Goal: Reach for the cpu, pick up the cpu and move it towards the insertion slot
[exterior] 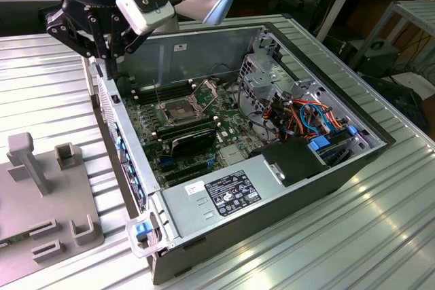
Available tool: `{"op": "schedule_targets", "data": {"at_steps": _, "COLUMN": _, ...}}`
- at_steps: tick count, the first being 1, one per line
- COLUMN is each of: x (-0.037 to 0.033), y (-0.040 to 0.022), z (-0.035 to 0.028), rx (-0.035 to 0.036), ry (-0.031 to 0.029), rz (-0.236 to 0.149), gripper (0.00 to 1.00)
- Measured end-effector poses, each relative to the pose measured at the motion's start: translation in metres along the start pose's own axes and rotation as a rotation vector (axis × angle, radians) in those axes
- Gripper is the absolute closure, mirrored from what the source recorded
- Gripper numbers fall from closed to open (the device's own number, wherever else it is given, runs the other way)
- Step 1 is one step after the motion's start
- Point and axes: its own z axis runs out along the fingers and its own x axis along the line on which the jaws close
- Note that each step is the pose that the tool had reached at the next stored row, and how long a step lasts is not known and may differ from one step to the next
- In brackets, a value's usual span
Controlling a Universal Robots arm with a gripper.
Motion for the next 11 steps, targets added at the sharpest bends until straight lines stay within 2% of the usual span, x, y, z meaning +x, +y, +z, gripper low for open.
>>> {"op": "schedule_targets", "data": {"at_steps": 11, "x": 0.0121, "y": -0.0009, "z": 0.0, "rx": 0.0, "ry": 0.0, "rz": 0.0, "gripper": 0.89}}
